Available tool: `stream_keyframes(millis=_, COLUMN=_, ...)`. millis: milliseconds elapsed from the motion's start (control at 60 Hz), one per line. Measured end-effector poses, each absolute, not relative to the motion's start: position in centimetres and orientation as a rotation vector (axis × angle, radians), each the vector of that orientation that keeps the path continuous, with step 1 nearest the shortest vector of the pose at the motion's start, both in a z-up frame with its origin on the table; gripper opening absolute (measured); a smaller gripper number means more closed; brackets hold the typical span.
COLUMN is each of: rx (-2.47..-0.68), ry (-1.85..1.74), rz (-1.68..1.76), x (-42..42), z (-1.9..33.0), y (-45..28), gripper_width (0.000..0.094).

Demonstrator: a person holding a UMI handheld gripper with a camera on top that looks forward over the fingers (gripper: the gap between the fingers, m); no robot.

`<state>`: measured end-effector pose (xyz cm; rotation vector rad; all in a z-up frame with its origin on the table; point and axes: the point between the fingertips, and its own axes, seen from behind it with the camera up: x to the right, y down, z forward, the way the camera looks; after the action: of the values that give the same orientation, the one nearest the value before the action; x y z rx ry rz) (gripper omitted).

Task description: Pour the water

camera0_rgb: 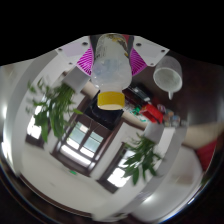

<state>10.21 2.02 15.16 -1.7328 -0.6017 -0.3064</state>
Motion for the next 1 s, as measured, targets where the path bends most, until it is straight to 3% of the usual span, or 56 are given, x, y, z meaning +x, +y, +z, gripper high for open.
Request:
stream_keyframes(millis=283, rx=-1.794, ry=-0.233, rz=0.195, x=11.3, z=12.0, y=2.6, gripper_width=0.0429)
stream_keyframes(millis=533, rx=-1.839, ry=-0.215, rz=0.225, x=11.6, z=7.0, y=3.2, gripper_width=0.0453)
stream_keyframes(millis=717, rx=-1.795, ry=-0.232, rz=0.185, x=11.5, z=7.0, y=3.2, gripper_width=0.0432)
stream_keyframes(millis=933, rx=-1.808, ry=-0.204, rz=0.181, x=11.4, z=7.1, y=2.8, gripper_width=0.0581)
stream_keyframes(millis=1000, rx=-1.829, ry=-0.176, rz=0.195, x=11.7, z=7.1, y=2.2, gripper_width=0.067)
